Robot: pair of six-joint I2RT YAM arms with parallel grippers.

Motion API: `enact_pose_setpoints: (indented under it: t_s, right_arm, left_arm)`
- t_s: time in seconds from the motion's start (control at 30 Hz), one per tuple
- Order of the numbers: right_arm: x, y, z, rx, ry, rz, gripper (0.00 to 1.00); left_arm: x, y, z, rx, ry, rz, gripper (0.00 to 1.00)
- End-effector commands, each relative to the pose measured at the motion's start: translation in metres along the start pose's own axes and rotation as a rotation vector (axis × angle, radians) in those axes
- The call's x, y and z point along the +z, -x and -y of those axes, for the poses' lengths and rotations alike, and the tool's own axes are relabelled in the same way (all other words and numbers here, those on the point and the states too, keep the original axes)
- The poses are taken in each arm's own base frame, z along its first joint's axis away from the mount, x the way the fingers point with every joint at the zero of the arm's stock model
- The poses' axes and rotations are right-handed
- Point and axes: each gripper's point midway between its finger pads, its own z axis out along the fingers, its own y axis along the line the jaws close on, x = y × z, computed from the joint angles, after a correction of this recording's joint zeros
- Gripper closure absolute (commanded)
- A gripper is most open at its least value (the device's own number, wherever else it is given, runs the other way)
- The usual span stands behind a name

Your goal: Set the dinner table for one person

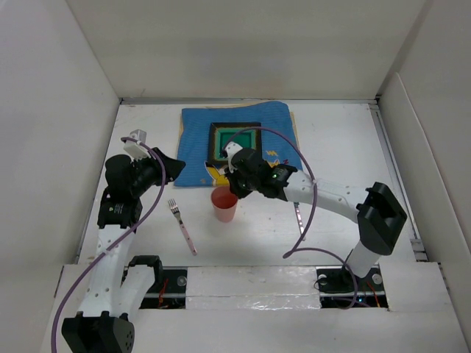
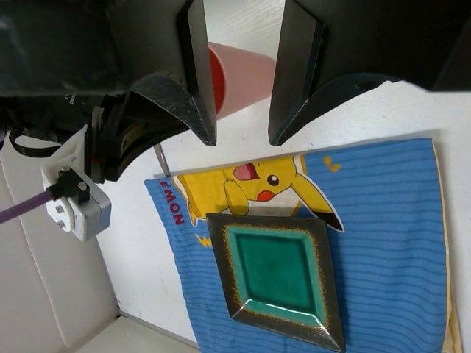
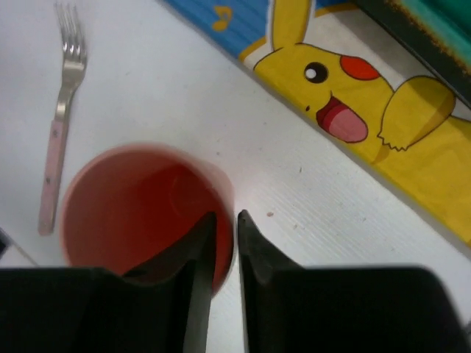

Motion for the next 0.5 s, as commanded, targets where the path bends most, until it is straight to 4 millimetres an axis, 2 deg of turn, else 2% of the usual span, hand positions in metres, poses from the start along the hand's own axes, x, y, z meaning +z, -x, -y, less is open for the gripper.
enact_pose_setpoints:
  t_s: [0.0, 0.03, 0.1, 0.13, 0.23, 0.27, 0.3, 0.33, 0.37, 0.4, 0.43, 0.47]
  right_arm:
    - [-0.005, 0.029, -0.002, -0.001, -0.055, 0.070, 0.93]
    - [-0.010, 0.037, -0.001, 0.017, -0.065, 0.098, 1.00]
    - [-0.018, 0.059, 0.005, 0.042, -0.069, 0.177, 1.00]
    - [-0.032, 0.085, 0.007, 0.053, -0.063, 0.238, 1.00]
    - [-0.048, 0.122, 0.061, 0.108, -0.160, 0.307, 1.00]
    - [-0.053, 0.141, 0.078, 0.125, -0.188, 0.340, 1.00]
    - [-0.058, 0.151, 0.114, 0.158, -0.253, 0.360, 1.00]
    - [-0.060, 0.159, 0.132, 0.174, -0.292, 0.374, 1.00]
    - [-0.051, 0.159, 0.155, 0.194, -0.349, 0.358, 1.00]
    - [-0.062, 0.176, 0.185, 0.226, -0.396, 0.400, 1.00]
    - [-0.062, 0.180, 0.201, 0.238, -0.419, 0.402, 1.00]
    - [-0.047, 0.173, 0.219, 0.255, -0.445, 0.363, 1.00]
  left_arm:
    - [-0.002, 0.009, 0.007, 0.026, -0.033, 0.039, 0.68]
    - [-0.002, 0.009, 0.007, 0.027, -0.036, 0.037, 0.68]
    - [-0.001, 0.007, 0.008, 0.021, -0.046, 0.028, 0.68]
    - [-0.001, 0.005, 0.008, 0.019, -0.050, 0.025, 0.68]
    - [0.000, 0.007, 0.009, 0.020, -0.050, 0.027, 0.68]
    - [0.000, 0.007, 0.008, 0.020, -0.048, 0.025, 0.68]
    - [0.000, 0.007, 0.009, 0.021, -0.050, 0.025, 0.68]
    - [-0.001, 0.005, 0.008, 0.020, -0.050, 0.024, 0.68]
    - [-0.003, 0.006, 0.009, 0.025, -0.050, 0.032, 0.68]
    - [-0.003, 0.006, 0.007, 0.025, -0.042, 0.032, 0.68]
    - [-0.002, 0.008, 0.008, 0.027, -0.041, 0.034, 0.68]
    - [-0.001, 0.008, 0.008, 0.025, -0.042, 0.030, 0.68]
